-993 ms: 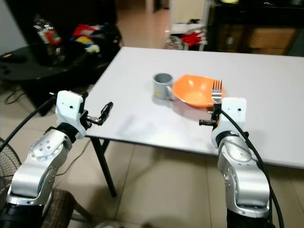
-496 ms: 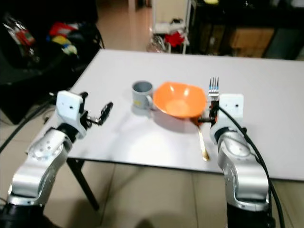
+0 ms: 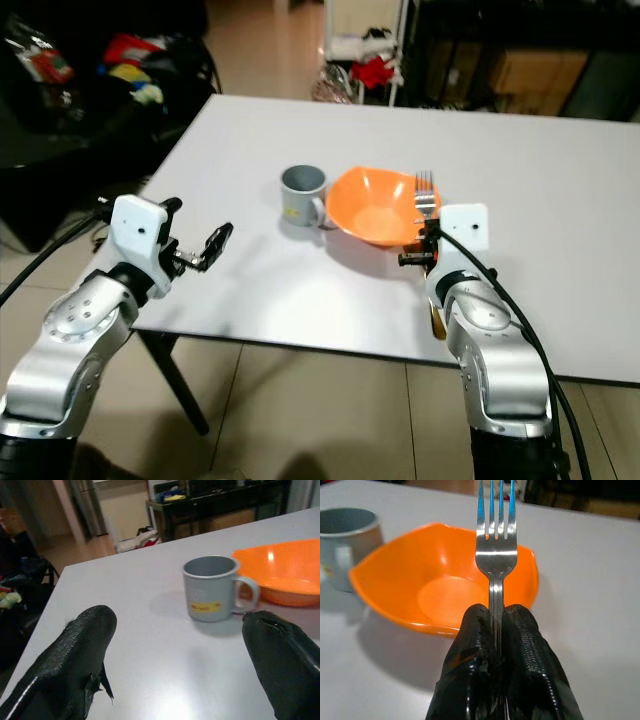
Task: Setting the table
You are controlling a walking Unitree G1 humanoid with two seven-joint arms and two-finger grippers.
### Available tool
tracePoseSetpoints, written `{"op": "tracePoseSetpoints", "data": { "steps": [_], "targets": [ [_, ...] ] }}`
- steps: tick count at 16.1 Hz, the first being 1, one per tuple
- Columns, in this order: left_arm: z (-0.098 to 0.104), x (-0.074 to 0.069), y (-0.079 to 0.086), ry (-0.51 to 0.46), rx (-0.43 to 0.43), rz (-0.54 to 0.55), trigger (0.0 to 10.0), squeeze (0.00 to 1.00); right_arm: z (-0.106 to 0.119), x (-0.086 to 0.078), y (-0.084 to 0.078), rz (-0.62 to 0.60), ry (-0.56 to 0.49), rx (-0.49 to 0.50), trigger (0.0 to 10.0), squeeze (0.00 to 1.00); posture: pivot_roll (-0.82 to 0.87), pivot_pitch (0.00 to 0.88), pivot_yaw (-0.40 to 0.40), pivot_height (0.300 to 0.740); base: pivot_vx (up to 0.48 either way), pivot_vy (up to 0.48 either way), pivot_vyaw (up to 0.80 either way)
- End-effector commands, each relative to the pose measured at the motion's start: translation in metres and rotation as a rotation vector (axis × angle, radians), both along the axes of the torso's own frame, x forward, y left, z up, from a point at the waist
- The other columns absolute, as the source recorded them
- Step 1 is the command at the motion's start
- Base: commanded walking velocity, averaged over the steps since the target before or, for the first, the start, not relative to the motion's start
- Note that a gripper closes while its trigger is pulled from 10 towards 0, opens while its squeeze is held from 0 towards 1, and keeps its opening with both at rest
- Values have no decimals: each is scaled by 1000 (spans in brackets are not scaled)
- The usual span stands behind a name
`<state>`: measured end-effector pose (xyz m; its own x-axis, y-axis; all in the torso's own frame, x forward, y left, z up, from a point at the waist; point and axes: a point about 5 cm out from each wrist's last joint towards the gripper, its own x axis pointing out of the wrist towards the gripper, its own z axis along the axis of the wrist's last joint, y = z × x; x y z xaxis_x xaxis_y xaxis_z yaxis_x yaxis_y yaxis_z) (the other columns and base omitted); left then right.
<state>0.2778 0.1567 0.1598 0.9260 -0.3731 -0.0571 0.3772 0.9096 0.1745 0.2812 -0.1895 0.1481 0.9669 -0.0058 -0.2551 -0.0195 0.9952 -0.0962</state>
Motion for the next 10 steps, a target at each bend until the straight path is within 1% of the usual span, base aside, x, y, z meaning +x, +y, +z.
{"op": "tracePoseSetpoints", "data": {
  "steps": [1, 2, 3, 4, 7, 10],
  "targets": [
    [3, -4, -4, 6, -3, -45, 10000, 0, 0, 7, 2, 31, -32, 8, 10000, 0, 131, 0, 16, 740, 0, 0, 0],
    [2, -6, -6, 21, -6, -74, 10000, 0, -5, 13, 3, 49, -40, -7, 10000, 0, 138, 0, 19, 740, 0, 0, 0],
    [1, -8, -9, 38, 0, -115, 10000, 0, -11, 23, 6, 91, -47, -42, 10000, 0, 140, 0, 20, 740, 0, 0, 0],
    [1, -9, -10, 41, 0, -122, 10000, 0, -13, 25, 7, 103, -47, -49, 10000, 0, 140, 0, 20, 740, 0, 0, 0],
    [2, -12, -10, 48, 8, -139, 10000, 0, -26, 43, 16, 185, -27, -108, 10000, 0, 155, 0, 17, 740, 0, 0, 0],
    [2, -15, -8, 58, 14, -144, 10000, 0, -38, 56, 15, 195, 3, -144, 10000, 0, 167, 0, 11, 740, 0, 0, 0]
  ]
}}
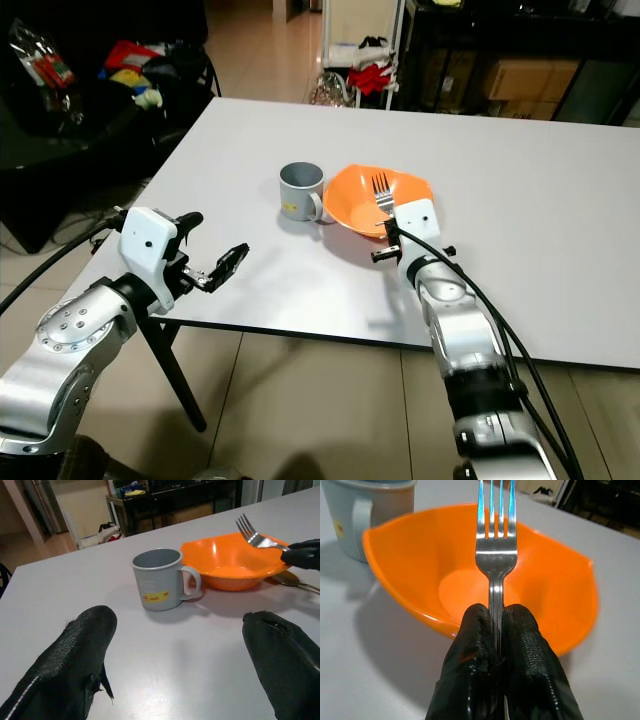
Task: Setting the table
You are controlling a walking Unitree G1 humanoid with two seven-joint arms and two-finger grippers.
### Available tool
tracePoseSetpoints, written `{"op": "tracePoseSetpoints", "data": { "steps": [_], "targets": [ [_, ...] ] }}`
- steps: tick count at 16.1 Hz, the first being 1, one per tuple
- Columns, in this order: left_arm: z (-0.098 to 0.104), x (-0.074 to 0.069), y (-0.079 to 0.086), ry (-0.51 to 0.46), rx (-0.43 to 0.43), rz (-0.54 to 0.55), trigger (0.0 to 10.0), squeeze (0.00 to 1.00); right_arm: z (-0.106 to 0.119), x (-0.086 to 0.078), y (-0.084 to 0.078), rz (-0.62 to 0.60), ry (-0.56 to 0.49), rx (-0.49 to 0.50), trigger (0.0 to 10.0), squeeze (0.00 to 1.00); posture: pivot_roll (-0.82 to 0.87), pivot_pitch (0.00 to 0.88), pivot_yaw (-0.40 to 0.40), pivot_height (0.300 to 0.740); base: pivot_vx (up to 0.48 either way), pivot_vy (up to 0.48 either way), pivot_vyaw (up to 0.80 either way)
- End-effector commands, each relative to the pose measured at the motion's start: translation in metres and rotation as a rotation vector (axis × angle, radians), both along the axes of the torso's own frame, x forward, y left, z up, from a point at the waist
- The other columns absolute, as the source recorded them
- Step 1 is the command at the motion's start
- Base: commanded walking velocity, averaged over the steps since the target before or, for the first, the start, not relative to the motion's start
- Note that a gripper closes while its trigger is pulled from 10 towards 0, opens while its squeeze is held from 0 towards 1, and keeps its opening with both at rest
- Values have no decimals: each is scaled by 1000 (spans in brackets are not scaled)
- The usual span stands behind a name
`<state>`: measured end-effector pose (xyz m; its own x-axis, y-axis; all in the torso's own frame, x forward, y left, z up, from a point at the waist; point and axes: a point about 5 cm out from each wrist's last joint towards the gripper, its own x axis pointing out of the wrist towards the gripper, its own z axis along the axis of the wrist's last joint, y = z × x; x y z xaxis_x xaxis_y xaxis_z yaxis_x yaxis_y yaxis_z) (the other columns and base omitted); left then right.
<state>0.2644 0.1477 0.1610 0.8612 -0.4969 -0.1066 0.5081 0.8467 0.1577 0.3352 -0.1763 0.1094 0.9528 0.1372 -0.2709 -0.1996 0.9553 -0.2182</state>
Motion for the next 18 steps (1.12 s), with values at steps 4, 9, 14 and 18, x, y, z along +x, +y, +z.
{"op": "tracePoseSetpoints", "data": {
  "steps": [4, 9, 14, 18],
  "targets": [
    [0, -5, 1, 18, 11, -10, 10000, 0, -10, 12, -5, 2, 13, -39, 10000, 0, 175, 0, 17, 740, 0, 0, 0],
    [3, -5, 4, 23, 23, -8, 10000, 0, -4, 28, -14, -9, -19, -67, 10000, 0, 183, 0, 31, 740, 0, 0, 0],
    [4, -4, 4, 19, 23, -1, 10000, 0, 28, 38, -12, 61, -148, -64, 10000, 0, 173, 0, 35, 740, 0, 0, 0],
    [6, -2, 5, 4, 15, 13, 10000, 0, 48, 31, -10, 101, -228, -46, 10000, 0, 171, 0, 25, 740, 0, 0, 0]
  ]
}}
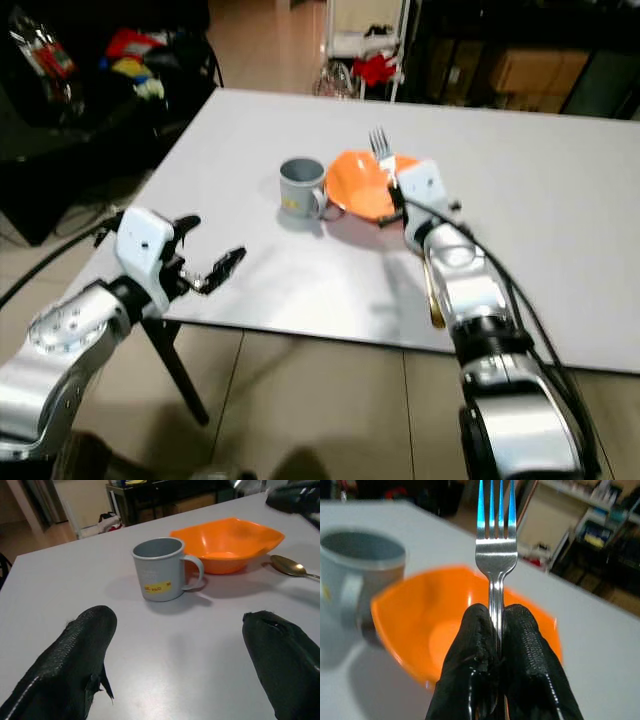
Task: Setting the table
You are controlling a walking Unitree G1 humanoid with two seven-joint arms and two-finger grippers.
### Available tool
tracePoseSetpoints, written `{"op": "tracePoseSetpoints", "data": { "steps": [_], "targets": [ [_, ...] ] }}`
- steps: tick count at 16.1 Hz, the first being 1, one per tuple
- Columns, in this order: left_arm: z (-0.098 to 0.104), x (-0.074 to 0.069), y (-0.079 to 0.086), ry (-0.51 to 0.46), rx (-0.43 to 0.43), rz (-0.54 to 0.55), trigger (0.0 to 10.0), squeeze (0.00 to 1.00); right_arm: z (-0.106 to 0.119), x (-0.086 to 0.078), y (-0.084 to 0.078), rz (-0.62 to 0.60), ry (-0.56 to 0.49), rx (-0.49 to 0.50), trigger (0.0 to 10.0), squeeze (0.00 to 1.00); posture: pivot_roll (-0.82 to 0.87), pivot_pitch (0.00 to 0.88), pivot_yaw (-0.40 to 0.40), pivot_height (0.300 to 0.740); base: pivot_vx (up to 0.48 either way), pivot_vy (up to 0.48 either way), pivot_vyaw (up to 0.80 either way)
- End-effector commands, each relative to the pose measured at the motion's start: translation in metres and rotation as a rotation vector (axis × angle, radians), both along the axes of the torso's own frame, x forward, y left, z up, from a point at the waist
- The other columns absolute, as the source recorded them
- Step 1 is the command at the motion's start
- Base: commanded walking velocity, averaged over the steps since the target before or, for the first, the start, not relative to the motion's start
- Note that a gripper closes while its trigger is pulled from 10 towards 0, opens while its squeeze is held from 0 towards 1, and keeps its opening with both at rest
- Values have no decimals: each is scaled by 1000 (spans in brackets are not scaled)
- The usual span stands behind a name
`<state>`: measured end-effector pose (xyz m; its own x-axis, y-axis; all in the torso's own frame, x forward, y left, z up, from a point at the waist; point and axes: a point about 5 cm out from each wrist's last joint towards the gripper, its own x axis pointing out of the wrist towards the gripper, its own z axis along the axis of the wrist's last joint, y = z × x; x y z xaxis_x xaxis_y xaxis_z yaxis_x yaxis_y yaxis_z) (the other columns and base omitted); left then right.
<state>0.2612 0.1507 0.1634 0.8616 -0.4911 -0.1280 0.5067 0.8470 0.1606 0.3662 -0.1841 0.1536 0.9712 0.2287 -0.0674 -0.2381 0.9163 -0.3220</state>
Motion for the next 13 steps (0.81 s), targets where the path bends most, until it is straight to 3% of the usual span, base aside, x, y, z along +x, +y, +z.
{"op": "tracePoseSetpoints", "data": {
  "steps": [1, 3, 4, 5, 6, 9, 13],
  "targets": [
    [3, 0, 4, -19, -1, 36, 10000, 0, 12, -9, 0, 1, -19, 57, 10000, 0, 162, 0, 26, 740, 0, 0, 0],
    [0, 1, 6, -27, 10, 83, 10000, 0, 17, -24, 9, 8, 9, 148, 10000, 0, 148, 0, 37, 740, 0, 0, 0],
    [-3, 3, 7, -27, 23, 104, 10000, 0, 17, -31, 20, 11, 41, 196, 10000, 0, 134, 0, 51, 740, 0, 0, 0],
    [-4, 4, 8, -23, 27, 112, 10000, 0, 14, -37, 41, 42, 93, 260, 10000, 0, 130, 0, 57, 740, 0, 0, 0],
    [-4, 4, 8, -22, 30, 108, 10000, 0, 12, -37, 47, 42, 110, 286, 10000, 0, 131, 0, 61, 740, 0, 0, 0],
    [-2, 6, 8, -19, 45, 86, 10000, 0, -17, -36, 81, 93, 339, 214, 10000, 0, 142, 0, 61, 740, 0, 0, 0],
    [-2, 6, 7, -13, 43, 79, 10000, 0, -40, -33, 96, 102, 495, 213, 10000, 0, 152, 0, 48, 740, 0, 0, 0]
  ]
}}
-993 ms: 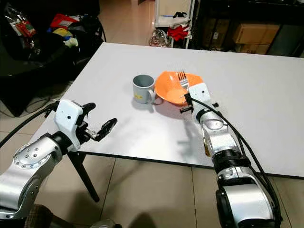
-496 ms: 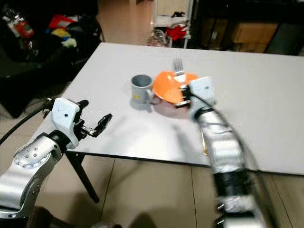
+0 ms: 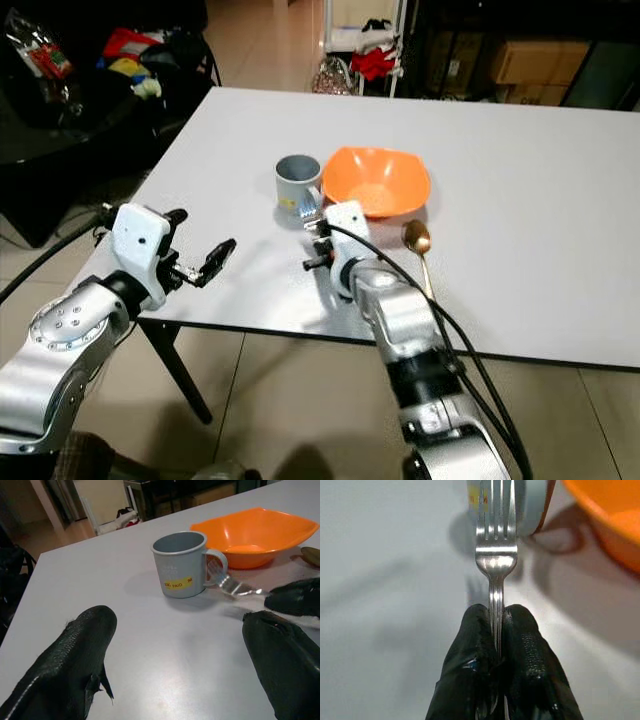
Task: Setting the table
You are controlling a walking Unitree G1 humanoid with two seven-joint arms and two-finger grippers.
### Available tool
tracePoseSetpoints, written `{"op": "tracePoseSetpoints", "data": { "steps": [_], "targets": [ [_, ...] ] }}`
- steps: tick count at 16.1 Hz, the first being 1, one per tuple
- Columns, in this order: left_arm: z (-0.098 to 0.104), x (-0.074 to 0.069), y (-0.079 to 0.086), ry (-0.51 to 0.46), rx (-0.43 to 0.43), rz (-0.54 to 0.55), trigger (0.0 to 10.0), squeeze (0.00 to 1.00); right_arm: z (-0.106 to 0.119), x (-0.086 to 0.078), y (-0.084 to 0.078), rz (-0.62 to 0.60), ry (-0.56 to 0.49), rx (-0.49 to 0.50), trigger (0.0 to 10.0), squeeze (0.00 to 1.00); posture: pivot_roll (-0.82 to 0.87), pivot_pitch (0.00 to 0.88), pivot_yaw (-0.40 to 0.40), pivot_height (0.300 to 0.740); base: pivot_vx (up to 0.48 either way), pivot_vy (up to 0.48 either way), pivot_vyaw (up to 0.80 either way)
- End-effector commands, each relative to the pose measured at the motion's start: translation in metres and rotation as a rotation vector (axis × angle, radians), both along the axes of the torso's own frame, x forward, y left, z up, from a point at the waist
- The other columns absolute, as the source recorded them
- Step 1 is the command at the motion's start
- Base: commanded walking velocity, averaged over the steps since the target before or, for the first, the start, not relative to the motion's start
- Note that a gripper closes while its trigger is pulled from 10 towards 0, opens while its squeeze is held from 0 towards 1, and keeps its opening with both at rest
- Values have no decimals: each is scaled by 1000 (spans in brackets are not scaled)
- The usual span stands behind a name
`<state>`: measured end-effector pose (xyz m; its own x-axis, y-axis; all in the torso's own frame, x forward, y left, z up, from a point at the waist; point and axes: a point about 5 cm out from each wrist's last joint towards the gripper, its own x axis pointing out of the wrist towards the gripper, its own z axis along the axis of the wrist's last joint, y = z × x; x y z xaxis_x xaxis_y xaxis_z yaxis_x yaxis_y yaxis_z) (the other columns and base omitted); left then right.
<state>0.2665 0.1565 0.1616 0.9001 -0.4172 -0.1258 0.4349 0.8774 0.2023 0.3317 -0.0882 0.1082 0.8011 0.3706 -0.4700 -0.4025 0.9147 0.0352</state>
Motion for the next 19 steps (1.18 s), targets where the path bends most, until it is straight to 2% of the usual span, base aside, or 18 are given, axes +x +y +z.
{"op": "tracePoseSetpoints", "data": {
  "steps": [1, 3, 5, 7, 8, 9, 10, 11, 18, 19],
  "targets": [
    [0, 0, 0, 10, 5, -3, 10000, 0, -2, 4, 3, 18, 33, 6, 10000, 0, 158, 0, 42, 740, 0, 0, 0],
    [-1, -2, -2, 28, 3, -30, 10000, 0, -10, 8, 2, 20, 71, -35, 10000, 0, 158, 0, 41, 740, 0, 0, 0],
    [-9, -10, -9, 103, 13, -116, 10000, 0, -20, 14, -1, -19, 118, -35, 10000, 0, 157, 0, 41, 740, 0, 0, 0],
    [-15, -15, -11, 152, 29, -155, 10000, 0, -24, 15, 1, -16, 136, -31, 10000, 0, 158, 0, 44, 740, 0, 0, 0],
    [-18, -17, -12, 175, 41, -166, 10000, 0, -26, 15, 4, -9, 141, -23, 10000, 75, 159, 0, 44, 740, 0, 0, 0],
    [-21, -19, -11, 200, 52, -171, 10000, 0, -28, 16, 7, -1, 144, -44, 10000, 541, 160, 0, 43, 740, 0, 0, 0],
    [-21, -19, -10, 200, 54, -170, 10000, 0, -29, 15, 9, 9, 157, -39, 10000, 965, 162, 0, 41, 740, 0, 0, 0],
    [-21, -19, -9, 208, 57, -170, 10000, 0, -30, 15, 11, 14, 162, -37, 10000, 1000, 164, 0, 38, 740, 0, 0, 0],
    [-22, -20, -8, 227, 61, -173, 10000, 0, -28, 18, 15, 22, 162, -25, 10000, 1000, 165, 0, 34, 740, 0, 0, 0],
    [-22, -18, -7, 223, 69, -170, 10000, 0, -9, 21, 9, 60, 103, 57, 10000, 1000, 157, 0, 40, 740, 0, 0, 0]
  ]
}}
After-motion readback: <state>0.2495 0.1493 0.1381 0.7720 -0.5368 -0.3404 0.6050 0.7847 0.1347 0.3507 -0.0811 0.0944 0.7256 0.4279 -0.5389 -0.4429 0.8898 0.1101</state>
